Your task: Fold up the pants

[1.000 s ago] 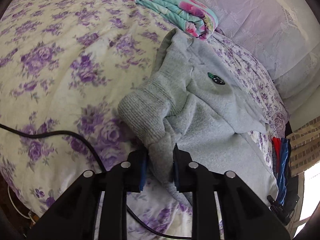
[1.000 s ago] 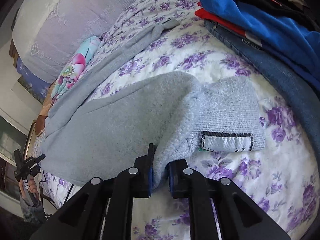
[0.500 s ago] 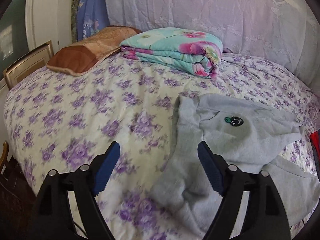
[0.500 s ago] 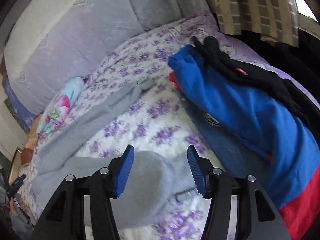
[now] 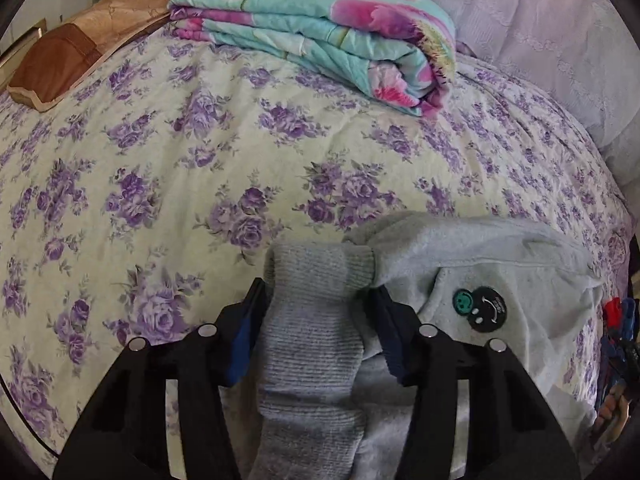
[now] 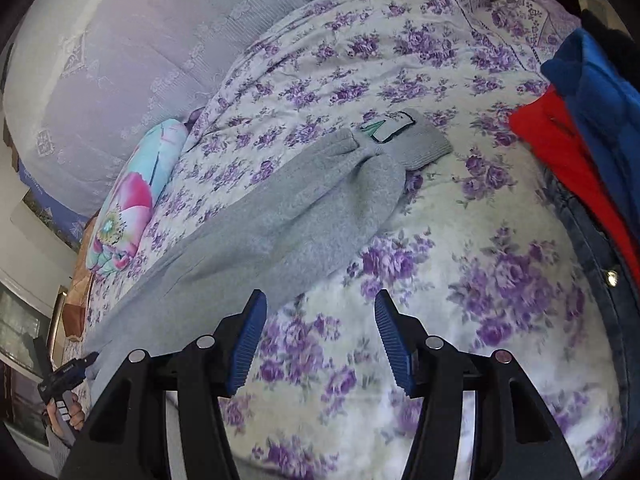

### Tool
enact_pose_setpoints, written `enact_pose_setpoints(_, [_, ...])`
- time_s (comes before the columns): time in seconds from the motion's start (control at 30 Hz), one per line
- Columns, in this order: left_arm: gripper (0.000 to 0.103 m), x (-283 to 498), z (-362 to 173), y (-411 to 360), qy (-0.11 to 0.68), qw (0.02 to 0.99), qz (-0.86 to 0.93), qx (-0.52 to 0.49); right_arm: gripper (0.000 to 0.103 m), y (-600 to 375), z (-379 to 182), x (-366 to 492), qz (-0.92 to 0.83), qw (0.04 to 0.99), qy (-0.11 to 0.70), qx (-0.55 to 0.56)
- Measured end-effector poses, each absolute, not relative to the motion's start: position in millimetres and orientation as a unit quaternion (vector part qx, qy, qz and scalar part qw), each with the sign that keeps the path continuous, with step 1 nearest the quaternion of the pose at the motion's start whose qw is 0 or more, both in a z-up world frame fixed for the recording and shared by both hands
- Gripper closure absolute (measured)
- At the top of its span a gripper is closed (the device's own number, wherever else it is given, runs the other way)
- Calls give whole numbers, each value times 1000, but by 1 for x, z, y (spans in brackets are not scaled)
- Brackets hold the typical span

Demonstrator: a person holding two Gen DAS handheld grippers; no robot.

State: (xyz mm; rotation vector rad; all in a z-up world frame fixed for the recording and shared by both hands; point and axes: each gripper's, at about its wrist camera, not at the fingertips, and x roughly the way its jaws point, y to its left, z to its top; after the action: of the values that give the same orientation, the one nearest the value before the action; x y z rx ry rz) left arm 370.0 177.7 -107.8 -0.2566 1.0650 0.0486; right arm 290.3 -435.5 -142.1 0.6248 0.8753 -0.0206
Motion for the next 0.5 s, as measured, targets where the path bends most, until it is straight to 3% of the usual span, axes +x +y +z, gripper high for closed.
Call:
enact_pose_setpoints(0.07, [60, 379, -112, 179, 507, 850, 32, -142, 46, -445, -155, 307, -11, 843, 427, 328])
enact_pose_setpoints(0.27, [64, 401, -111, 175, 496, 855, 55, -140, 47, -461, -184, 345, -9, 820, 430, 378])
enact_pose_setpoints(0.3, [64, 404, -110, 174, 495, 856, 57, -138, 68, -461, -185, 348, -4, 824, 426, 374])
enact_pose_setpoints(0.33, [64, 405, -109, 173, 494, 857, 60, -138, 97, -460, -185, 350, 5, 829, 423, 367])
enact_pose_setpoints(0.5, [64, 395, -97, 171, 468, 872, 46, -136, 98, -464, -153, 310, 18, 862, 383, 332])
